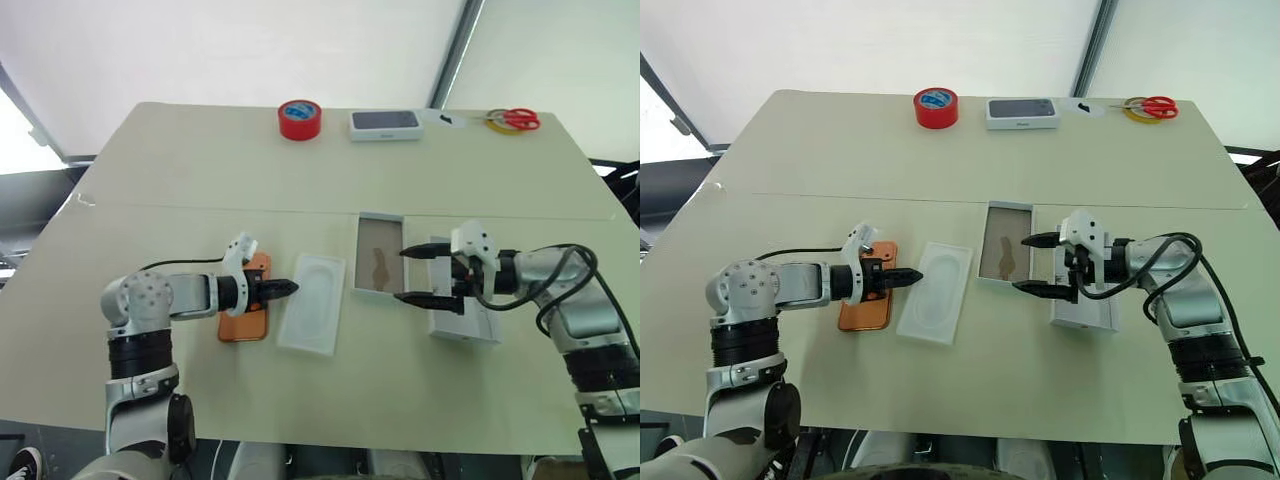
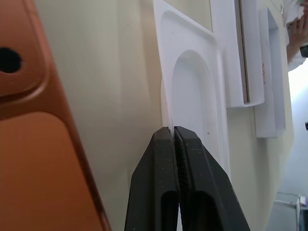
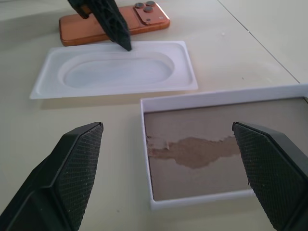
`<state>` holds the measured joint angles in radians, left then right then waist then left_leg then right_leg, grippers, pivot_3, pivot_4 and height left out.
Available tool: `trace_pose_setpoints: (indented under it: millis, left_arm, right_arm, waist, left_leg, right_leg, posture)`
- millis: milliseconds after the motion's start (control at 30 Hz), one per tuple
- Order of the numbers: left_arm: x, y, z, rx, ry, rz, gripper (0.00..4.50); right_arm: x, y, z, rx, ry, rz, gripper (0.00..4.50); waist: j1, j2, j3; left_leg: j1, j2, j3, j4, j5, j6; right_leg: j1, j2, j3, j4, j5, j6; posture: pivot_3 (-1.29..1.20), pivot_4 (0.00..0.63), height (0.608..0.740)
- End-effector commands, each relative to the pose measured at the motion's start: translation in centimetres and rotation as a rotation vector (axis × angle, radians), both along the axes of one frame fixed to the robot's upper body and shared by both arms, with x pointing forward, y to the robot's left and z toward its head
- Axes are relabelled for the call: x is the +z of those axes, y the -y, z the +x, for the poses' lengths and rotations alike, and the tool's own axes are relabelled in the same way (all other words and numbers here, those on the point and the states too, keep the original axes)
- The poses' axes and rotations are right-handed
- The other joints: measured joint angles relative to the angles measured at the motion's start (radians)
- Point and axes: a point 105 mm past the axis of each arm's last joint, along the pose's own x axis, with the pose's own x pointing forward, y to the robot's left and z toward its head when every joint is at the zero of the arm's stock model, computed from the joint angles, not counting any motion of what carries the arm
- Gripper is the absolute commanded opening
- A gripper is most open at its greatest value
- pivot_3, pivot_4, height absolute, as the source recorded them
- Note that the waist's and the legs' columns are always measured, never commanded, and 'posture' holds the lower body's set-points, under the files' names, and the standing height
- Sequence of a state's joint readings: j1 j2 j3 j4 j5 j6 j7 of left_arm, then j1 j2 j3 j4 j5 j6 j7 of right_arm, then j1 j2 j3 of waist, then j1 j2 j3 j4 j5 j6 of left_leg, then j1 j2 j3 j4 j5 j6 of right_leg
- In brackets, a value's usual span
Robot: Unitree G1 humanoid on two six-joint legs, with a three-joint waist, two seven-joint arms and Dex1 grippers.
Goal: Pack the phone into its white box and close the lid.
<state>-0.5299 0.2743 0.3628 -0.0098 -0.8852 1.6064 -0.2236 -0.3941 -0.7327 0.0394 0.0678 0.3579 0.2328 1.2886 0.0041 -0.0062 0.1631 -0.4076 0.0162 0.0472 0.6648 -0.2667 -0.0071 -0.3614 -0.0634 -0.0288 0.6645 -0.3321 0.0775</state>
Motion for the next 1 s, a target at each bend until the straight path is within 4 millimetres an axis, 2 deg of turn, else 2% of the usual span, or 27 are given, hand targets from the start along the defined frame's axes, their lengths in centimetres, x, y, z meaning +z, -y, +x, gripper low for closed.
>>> trace_pose_setpoints:
  millis: [33, 200, 333, 433, 567, 667, 800, 900, 1000]
  left_arm:
    - [0.7, -1.2, 0.3, 0.053, 0.015, -0.014, 0.04]
    - [2.5, -1.8, 1.0, 0.098, 0.056, -0.096, 0.04]
    - [4.2, -1.9, 1.7, 0.132, 0.099, -0.149, 0.04]
    - [4.9, -2.0, 2.1, 0.161, 0.134, -0.128, 0.0]
    - [5.1, -1.9, 2.0, 0.151, 0.141, -0.101, 0.0]
    - [5.8, -1.9, 2.3, 0.171, 0.176, -0.13, 0.0]
    - [7.7, -1.8, 2.6, 0.172, 0.209, -0.248, 0.0]
    - [9.7, -1.9, 3.4, 0.209, 0.231, -0.407, 0.0]
    - [10.1, -1.6, 3.3, 0.195, 0.226, -0.439, 0.0]
  right_arm:
    - [0.1, -1.9, -0.7, 0.072, 0.03, 0.006, 4.5]
    - [-1.0, -3.7, -0.8, 0.115, 0.009, -0.019, 4.5]
    - [-3.0, -3.5, 0.3, 0.084, 0.002, -0.129, 4.5]
    - [-3.3, -3.1, 0.4, 0.086, -0.055, -0.133, 3.63]
    - [-3.7, -2.8, 0.6, 0.112, -0.02, -0.201, 1.61]
    - [-3.3, -3.5, 0.5, 0.14, -0.012, -0.18, 0.04]
    - [-3.7, -4.9, -0.4, 0.192, -0.005, -0.168, 0.01]
    - [-3.7, -6.3, -1.3, 0.223, -0.002, -0.14, 0.01]
    - [-3.7, -7.0, -1.3, 0.214, 0.012, -0.134, 0.01]
  waist:
    - [0.0, 0.0, 0.0]
    - [0.005, -0.001, 0.0]
    - [0.008, -0.002, 0.001]
    - [0.007, -0.002, 0.001]
    - [0.004, -0.002, 0.001]
    - [0.002, -0.002, 0.001]
    - [0.004, -0.005, 0.003]
    - [0.007, -0.006, 0.003]
    - [0.005, -0.006, 0.004]
  left_leg:
    - [0.0, 0.0, 0.0, 0.0, 0.0, 0.0]
    - [0.0, 0.0, 0.0, 0.0, 0.0, 0.0]
    - [0.0, 0.0, 0.0, 0.0, 0.0, 0.0]
    - [-0.001, -0.001, 0.0, 0.0, 0.0, 0.0]
    - [-0.001, 0.0, 0.0, 0.0, 0.0, 0.0]
    - [-0.001, 0.0, 0.0, 0.0, 0.0, -0.001]
    - [-0.001, 0.0, 0.0, 0.0, 0.001, -0.001]
    - [-0.001, 0.0, 0.0, 0.0, 0.001, -0.001]
    - [-0.001, 0.0, 0.0, 0.0, 0.001, -0.001]
  right_leg:
    - [0.0, 0.0, 0.0, 0.0, 0.0, 0.0]
    - [0.0, 0.0, 0.0, 0.0, 0.0, 0.0]
    - [0.0, 0.0, 0.0, 0.0, 0.0, 0.0]
    - [0.0, -0.001, 0.0, 0.0, 0.0, 0.0]
    - [-0.001, 0.0, 0.0, 0.0, 0.0, 0.0]
    - [-0.001, 0.0, 0.0, 0.0, 0.0, 0.0]
    - [-0.001, 0.0, 0.0, 0.0, 0.0, 0.0]
    - [-0.001, 0.0, 0.0, 0.0, 0.0, 0.0]
    - [-0.001, 0.0, 0.0, 0.0, 0.0, 0.0]
  posture:
    - [0.0, 0.15, 0.74]
    - [0.0, 0.15, 0.74]
    - [0.0, 0.15, 0.74]
    - [0.0, 0.15, 0.74]
    - [0.0, 0.15, 0.74]
    - [0.0, 0.15, 0.74]
    - [0.0, 0.15, 0.74]
    - [0.0, 0.15, 0.74]
    - [0.0, 0.15, 0.74]
